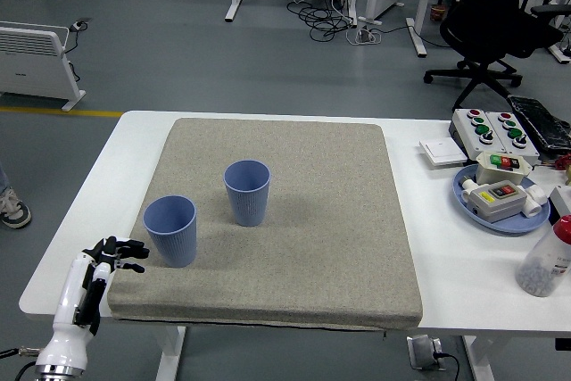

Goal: Push cup pick cup insert cup

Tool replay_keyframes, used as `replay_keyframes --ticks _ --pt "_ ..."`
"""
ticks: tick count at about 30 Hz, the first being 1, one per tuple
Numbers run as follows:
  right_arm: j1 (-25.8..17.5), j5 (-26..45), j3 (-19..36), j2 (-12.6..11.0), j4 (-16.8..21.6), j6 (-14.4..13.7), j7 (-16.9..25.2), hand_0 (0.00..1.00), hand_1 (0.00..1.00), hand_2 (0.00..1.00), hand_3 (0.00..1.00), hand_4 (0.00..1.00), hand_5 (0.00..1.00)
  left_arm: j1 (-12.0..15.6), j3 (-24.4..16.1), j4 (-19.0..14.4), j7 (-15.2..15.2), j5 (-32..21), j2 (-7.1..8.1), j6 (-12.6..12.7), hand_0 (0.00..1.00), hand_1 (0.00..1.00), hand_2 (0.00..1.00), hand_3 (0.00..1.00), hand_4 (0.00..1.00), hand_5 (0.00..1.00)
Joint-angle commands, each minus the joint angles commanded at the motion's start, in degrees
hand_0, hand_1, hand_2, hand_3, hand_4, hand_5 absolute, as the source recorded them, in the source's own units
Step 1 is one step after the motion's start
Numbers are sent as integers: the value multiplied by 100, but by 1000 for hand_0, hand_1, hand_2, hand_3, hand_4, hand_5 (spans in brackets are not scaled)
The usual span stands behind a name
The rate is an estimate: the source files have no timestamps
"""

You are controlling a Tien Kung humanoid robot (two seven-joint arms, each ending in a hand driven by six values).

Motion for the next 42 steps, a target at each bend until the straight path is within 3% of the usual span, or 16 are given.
replay_keyframes --ticks 10,11,16,18,35,42 --pt "12 43 -22 0 -1 3 14 707 603 687 615 184 552 -210 291 267 378 284 23 -256 441 528 513 495 537 998" --pt "13 40 -22 1 -1 6 12 706 603 686 615 183 551 -281 346 343 430 326 18 -290 520 585 550 502 526 998" --pt "10 33 -13 6 0 9 5 706 603 686 615 183 551 -491 443 540 537 390 -21 -369 520 585 550 502 526 998" --pt "8 30 -13 8 0 11 3 707 603 687 615 183 551 -619 488 673 584 395 -45 -405 572 615 570 511 525 998" --pt "2 -14 6 23 2 12 -9 707 602 684 614 183 545 -1376 647 1527 612 412 -252 -473 634 644 583 516 523 998" --pt "-13 -44 30 27 4 14 -23 707 601 684 614 184 544 -1620 623 1885 580 438 -270 -494 637 646 584 516 530 998"
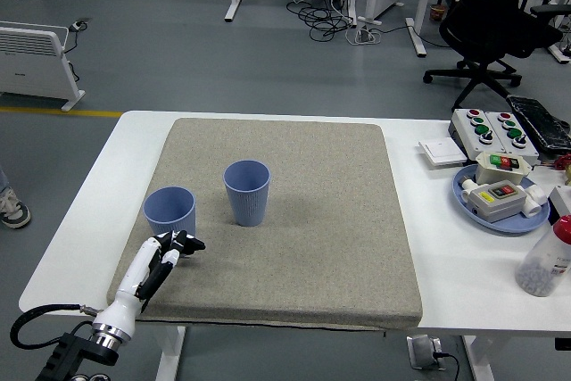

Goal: Push cup pick cup insert cup

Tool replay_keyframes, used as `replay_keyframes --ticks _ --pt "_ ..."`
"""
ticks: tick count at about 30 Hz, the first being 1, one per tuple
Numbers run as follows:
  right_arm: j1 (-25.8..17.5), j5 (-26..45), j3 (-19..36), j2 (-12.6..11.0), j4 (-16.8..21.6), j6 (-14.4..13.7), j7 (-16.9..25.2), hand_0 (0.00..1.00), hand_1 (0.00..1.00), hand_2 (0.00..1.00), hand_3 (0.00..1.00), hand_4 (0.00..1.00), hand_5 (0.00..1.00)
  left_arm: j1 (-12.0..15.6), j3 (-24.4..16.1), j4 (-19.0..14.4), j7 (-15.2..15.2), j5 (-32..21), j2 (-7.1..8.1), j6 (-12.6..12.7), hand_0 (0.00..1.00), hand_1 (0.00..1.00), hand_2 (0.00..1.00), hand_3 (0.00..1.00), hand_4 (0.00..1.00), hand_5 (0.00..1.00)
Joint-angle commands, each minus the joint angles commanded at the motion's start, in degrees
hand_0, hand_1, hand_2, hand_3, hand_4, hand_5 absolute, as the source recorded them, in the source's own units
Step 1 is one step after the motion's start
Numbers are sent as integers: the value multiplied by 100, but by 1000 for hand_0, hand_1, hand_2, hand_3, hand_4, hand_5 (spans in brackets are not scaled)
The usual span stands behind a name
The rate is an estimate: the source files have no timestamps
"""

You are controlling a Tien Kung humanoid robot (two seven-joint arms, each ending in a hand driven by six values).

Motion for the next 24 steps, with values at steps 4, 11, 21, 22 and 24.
replay_keyframes --ticks 4,11,21,22,24 --pt "-14 -25 17 1 1 1 -9 707 601 684 614 184 544 -121 34 158 -17 -20 -10 -24 637 646 584 516 530 998" --pt "-38 -102 67 7 2 2 -30 707 601 684 613 188 535 -447 102 486 6 -36 -87 -59 666 667 588 521 530 998" --pt "-60 -152 99 11 4 0 -36 706 601 684 613 188 536 -846 109 987 -11 -147 -88 -86 664 667 590 522 530 998" --pt "-62 -154 100 11 4 0 -36 706 601 684 613 188 536 -868 110 1020 -13 -156 -91 -88 664 667 590 522 530 998" --pt "-61 -160 100 10 5 2 -37 706 602 683 613 189 535 -941 114 1105 -18 -173 -101 -95 667 666 590 523 530 998"
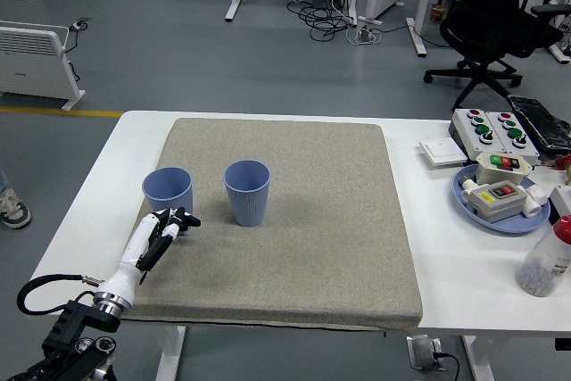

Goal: Push cup pick cup insert cup

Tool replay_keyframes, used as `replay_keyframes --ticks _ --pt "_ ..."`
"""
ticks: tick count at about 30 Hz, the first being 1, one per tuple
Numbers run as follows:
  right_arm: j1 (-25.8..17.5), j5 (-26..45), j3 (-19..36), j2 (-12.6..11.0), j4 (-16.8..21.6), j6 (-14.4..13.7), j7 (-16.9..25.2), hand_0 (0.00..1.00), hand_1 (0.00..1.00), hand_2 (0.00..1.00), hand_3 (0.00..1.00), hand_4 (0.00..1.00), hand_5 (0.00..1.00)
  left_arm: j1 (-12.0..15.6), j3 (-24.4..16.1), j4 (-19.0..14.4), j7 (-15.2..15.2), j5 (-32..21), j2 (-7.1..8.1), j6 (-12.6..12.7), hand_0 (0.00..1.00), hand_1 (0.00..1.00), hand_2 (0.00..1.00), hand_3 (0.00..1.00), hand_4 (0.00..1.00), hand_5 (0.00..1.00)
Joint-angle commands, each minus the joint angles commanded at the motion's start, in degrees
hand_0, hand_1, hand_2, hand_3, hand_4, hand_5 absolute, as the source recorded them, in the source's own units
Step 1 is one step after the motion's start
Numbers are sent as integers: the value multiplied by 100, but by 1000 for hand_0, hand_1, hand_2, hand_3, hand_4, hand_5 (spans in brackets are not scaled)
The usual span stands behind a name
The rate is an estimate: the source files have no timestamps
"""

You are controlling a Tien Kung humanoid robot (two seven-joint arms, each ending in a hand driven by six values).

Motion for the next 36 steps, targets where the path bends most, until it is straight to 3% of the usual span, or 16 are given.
replay_keyframes --ticks 23,32,36 --pt "44 -43 8 -3 5 33 -20 706 601 684 612 190 532 -1056 633 1308 -97 -525 -29 -143 665 670 591 523 528 998" --pt "48 -68 25 4 6 40 -29 706 601 684 613 190 533 -1288 798 1687 -116 -711 -78 -185 665 670 591 523 529 998" --pt "47 -65 23 5 5 43 -29 706 602 684 614 190 535 -1239 681 1604 -106 -637 -66 -176 665 670 591 524 528 998"
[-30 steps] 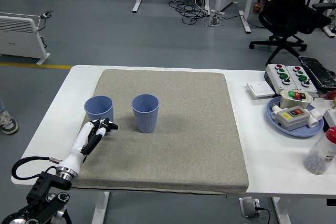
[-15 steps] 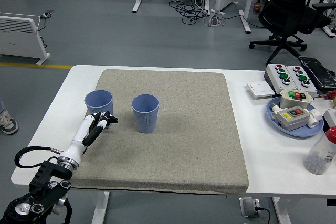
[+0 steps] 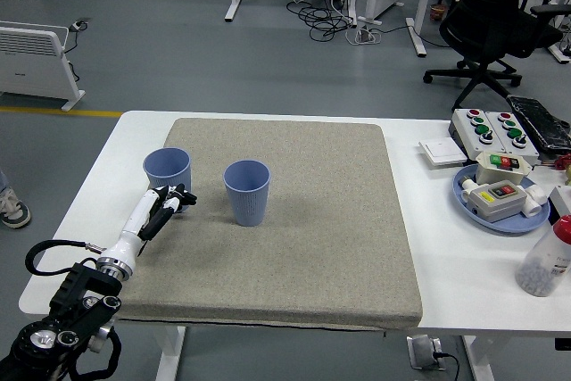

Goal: Push cup pick cup insert cup

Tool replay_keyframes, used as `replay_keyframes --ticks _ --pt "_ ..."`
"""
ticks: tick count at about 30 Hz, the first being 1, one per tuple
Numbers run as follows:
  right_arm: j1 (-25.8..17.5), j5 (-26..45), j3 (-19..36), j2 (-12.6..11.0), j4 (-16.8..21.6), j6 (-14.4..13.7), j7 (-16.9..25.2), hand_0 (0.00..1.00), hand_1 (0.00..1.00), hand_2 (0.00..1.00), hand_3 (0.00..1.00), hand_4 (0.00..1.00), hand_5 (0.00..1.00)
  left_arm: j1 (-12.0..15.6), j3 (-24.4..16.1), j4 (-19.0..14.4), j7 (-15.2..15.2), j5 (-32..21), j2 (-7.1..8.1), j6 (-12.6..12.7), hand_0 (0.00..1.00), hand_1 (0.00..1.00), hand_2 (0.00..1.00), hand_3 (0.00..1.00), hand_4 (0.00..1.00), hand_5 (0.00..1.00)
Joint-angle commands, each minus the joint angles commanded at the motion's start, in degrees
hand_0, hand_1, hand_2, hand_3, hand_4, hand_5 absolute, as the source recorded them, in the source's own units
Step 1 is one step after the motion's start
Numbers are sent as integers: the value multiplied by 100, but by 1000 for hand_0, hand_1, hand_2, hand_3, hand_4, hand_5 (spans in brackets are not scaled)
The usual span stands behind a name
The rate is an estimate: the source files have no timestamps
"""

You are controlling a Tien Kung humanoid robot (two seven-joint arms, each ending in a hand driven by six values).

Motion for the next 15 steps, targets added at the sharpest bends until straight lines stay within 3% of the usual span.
replay_keyframes --ticks 3,9,10,11,15 --pt "1 14 -9 -2 -1 0 4 706 602 684 614 190 535 76 -95 -117 13 69 26 9 665 670 591 524 528 998" --pt "4 36 -29 -7 -4 0 15 706 602 684 614 190 534 471 -413 -736 91 278 173 63 621 648 587 525 526 998" --pt "6 44 -32 -6 -5 -2 17 706 602 684 614 190 534 557 -471 -876 120 339 217 84 621 648 587 525 526 998" --pt "8 55 -37 -6 -5 -3 20 707 602 684 614 190 534 650 -539 -1034 143 412 281 105 551 602 565 521 538 998" --pt "16 107 -66 -8 -6 -8 35 707 602 684 614 190 534 899 -760 -1711 236 709 500 192 551 602 565 521 538 998"
